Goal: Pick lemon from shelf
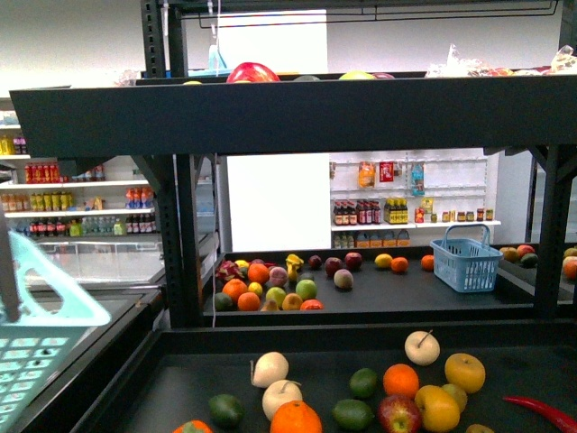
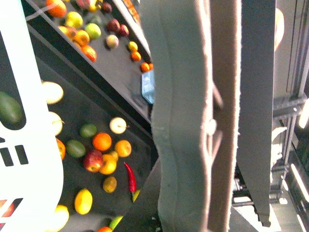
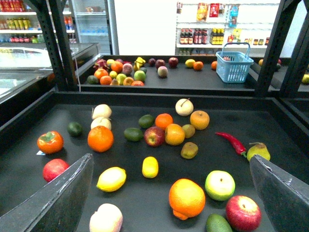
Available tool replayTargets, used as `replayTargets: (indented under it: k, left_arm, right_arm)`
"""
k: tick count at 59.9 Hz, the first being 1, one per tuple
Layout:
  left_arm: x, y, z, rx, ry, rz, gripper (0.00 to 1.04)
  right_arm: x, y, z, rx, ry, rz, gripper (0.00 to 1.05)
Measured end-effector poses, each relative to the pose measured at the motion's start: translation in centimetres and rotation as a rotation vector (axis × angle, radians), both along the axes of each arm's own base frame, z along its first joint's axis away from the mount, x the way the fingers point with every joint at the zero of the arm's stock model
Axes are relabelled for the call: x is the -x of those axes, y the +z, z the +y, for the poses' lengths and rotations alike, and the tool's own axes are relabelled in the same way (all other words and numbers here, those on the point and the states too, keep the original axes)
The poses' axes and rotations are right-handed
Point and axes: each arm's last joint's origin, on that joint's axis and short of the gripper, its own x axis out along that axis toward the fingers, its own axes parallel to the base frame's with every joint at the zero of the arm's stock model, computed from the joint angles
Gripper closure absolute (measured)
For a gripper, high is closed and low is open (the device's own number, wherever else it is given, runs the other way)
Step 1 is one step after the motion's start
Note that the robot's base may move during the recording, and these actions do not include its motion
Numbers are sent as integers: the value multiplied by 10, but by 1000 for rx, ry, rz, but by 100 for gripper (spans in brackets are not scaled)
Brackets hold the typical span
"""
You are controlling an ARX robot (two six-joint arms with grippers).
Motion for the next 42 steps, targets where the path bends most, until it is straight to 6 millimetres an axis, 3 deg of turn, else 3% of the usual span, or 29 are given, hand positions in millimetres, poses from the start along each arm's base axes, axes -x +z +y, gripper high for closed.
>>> replayTargets:
  k: [31,42]
  left_arm:
    - [-21,-14,-146,44,-279,-16,97]
    - [-24,-8,-185,84,-344,-34,97]
  right_arm:
    - [0,0,0,0,0,0,7]
    - [0,0,0,0,0,0,7]
